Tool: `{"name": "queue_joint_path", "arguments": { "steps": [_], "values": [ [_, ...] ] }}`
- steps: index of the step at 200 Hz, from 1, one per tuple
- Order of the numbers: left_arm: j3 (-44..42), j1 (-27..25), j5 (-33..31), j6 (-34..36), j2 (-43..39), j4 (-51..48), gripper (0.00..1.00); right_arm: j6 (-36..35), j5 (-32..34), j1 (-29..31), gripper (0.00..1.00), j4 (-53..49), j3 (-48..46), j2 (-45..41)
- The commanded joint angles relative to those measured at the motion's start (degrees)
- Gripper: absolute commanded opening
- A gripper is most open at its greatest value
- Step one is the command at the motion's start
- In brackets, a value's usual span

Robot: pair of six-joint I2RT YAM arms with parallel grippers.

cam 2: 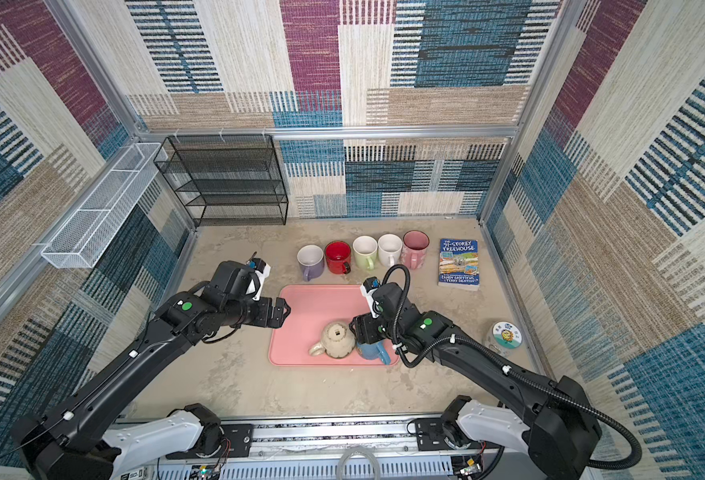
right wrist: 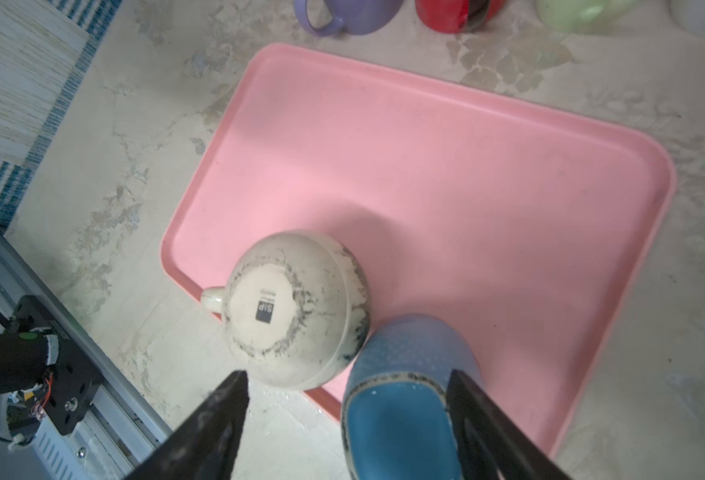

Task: Turn the mug right side up
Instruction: 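Lower the right gripper and grasp the upside-down blue mug's rim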

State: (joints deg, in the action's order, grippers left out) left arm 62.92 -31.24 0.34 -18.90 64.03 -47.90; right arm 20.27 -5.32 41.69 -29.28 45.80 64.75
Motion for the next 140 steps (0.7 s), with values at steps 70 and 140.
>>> {"name": "queue_joint_path", "arguments": {
  "steps": [70, 140],
  "values": [
    [-2.7, 0.9, 2.8, 2.0, -2.8, 0.4, 1.0, 6.2, 2.6, 2.1, 0.78, -12.7, 0.1, -6.5],
    [-3.0, 1.1, 2.7, 2.0, -3.5, 0.3, 0.99, 7.7, 3.9, 2.9, 0.69, -11.8, -0.8, -3.3]
  ]
}}
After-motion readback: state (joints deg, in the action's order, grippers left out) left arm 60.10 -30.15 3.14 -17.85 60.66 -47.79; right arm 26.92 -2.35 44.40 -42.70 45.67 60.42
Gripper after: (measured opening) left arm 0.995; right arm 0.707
